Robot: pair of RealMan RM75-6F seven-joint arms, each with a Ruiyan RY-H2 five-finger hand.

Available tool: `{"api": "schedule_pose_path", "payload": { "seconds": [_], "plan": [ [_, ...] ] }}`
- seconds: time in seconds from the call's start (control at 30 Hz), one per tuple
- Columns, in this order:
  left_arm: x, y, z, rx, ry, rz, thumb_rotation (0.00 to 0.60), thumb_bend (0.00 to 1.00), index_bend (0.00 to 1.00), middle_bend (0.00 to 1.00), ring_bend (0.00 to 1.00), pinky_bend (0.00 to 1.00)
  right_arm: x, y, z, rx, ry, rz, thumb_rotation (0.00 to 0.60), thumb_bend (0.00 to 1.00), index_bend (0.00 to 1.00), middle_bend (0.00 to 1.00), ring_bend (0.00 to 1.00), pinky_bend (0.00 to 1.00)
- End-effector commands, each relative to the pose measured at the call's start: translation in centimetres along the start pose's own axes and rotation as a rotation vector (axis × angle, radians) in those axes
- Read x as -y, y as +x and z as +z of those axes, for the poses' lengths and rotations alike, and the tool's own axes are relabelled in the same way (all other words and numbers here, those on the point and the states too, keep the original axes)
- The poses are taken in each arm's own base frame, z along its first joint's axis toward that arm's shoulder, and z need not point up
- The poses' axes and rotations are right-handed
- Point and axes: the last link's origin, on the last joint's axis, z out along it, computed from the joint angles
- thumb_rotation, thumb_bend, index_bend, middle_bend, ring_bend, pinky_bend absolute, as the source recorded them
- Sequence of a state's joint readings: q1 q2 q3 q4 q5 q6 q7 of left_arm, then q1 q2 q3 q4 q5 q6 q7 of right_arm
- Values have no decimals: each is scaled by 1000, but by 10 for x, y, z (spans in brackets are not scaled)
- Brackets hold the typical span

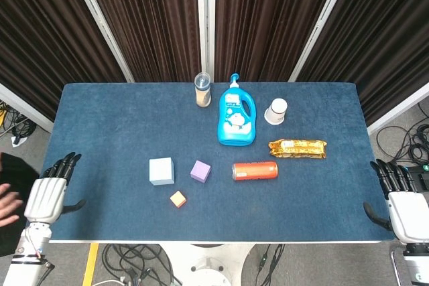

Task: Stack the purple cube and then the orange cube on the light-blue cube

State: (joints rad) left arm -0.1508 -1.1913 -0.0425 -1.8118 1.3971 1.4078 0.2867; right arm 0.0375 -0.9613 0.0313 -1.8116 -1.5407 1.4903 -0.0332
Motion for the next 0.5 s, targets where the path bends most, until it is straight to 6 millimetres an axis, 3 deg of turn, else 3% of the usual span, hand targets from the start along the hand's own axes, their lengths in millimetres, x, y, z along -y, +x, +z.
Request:
{"api": "schedule_pose_path", "payload": {
  "seconds": [0.03, 0.3, 0.5],
  "plan": [
    [-1, -1, -1, 1, -6, 2, 600, 133, 119, 176, 151, 266, 0, 0, -1, 4, -1, 0, 600, 232, 39, 52, 0, 0],
    [-9, 1, 1, -10, -39, 0, 600, 133, 119, 176, 152, 266, -1, 1, 0, 1, 4, 5, 600, 233, 39, 52, 0, 0],
    [-33, 5, 11, 2, -127, 30, 600, 133, 119, 176, 152, 266, 0, 0, -1, 2, 7, 2, 600, 232, 39, 52, 0, 0]
  ]
}}
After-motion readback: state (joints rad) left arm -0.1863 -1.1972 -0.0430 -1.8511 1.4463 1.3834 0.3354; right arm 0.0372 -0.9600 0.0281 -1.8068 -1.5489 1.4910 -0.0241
